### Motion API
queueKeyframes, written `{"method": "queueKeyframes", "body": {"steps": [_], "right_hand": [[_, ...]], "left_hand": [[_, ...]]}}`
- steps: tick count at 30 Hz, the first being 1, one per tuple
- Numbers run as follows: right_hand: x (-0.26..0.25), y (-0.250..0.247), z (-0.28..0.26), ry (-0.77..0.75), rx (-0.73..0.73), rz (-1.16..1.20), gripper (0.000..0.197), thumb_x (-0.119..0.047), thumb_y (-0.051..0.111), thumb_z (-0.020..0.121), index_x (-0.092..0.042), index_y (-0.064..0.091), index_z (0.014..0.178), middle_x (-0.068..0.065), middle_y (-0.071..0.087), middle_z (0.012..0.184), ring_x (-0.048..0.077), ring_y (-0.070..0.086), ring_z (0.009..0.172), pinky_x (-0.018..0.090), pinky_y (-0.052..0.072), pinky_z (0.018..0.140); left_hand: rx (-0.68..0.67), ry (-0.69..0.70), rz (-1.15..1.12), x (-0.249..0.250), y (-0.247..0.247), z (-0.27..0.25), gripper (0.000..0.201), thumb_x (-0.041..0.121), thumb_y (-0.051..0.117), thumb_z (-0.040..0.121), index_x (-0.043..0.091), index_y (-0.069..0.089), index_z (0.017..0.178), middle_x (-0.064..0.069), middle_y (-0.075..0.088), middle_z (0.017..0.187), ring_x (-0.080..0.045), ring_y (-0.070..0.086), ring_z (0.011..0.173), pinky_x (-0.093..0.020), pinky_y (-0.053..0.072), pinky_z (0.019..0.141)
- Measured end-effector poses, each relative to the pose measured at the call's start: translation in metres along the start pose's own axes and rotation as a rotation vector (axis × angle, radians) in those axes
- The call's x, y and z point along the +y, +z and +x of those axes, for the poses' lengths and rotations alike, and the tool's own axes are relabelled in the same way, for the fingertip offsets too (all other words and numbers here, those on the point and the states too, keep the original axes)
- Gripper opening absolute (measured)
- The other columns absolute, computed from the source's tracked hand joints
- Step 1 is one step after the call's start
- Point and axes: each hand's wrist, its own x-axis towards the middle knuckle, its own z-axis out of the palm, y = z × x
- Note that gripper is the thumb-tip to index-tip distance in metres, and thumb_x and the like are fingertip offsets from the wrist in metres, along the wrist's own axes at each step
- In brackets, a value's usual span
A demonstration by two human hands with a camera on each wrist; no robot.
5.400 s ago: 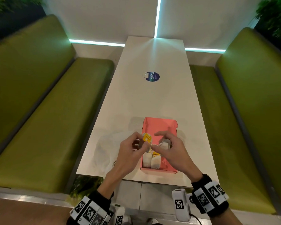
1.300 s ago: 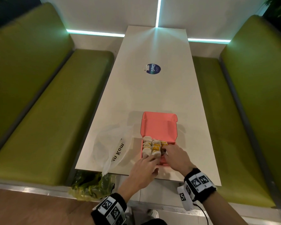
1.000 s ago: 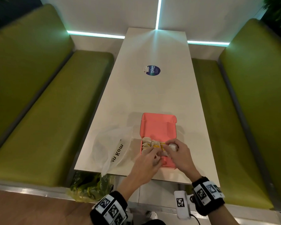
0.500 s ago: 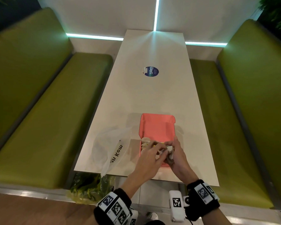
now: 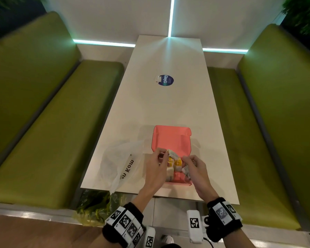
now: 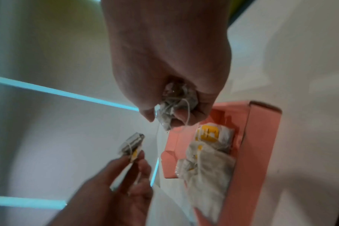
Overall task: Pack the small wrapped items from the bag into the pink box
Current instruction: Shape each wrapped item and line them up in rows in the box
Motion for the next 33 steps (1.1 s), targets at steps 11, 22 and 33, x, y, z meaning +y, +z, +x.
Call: {"method": "queueKeyframes", "body": {"steps": [11,22,33], "right_hand": [[-0.001,0.006,-0.015,-0.765,-0.154,-0.620,0.035,-0.023,0.071,0.089,-0.036,0.062,0.121,-0.012,0.067,0.097,0.010,0.062,0.081,0.032,0.054,0.073],[-0.015,0.003,-0.016,-0.533,-0.122,-0.296,0.012,-0.003,0.070,0.088,-0.014,0.071,0.083,-0.004,0.071,0.078,0.015,0.061,0.073,0.014,0.046,0.064],[-0.010,-0.008,-0.019,-0.455,-0.274,-0.405,0.004,-0.020,0.075,0.087,-0.020,0.072,0.084,-0.001,0.069,0.080,0.018,0.061,0.078,0.033,0.049,0.075]], "left_hand": [[0.015,-0.016,-0.002,0.003,-0.012,0.001,0.013,0.012,0.060,0.098,0.012,0.068,0.087,0.009,0.065,0.064,-0.003,0.060,0.058,-0.017,0.044,0.051],[-0.195,0.070,-0.022,0.003,-0.041,0.006,0.013,0.014,0.059,0.099,0.022,0.069,0.098,0.009,0.065,0.078,-0.009,0.056,0.068,-0.024,0.045,0.056],[-0.367,0.131,0.042,0.020,-0.050,0.025,0.014,0.008,0.056,0.100,0.007,0.069,0.097,0.014,0.066,0.078,-0.009,0.056,0.066,-0.029,0.049,0.057]]}}
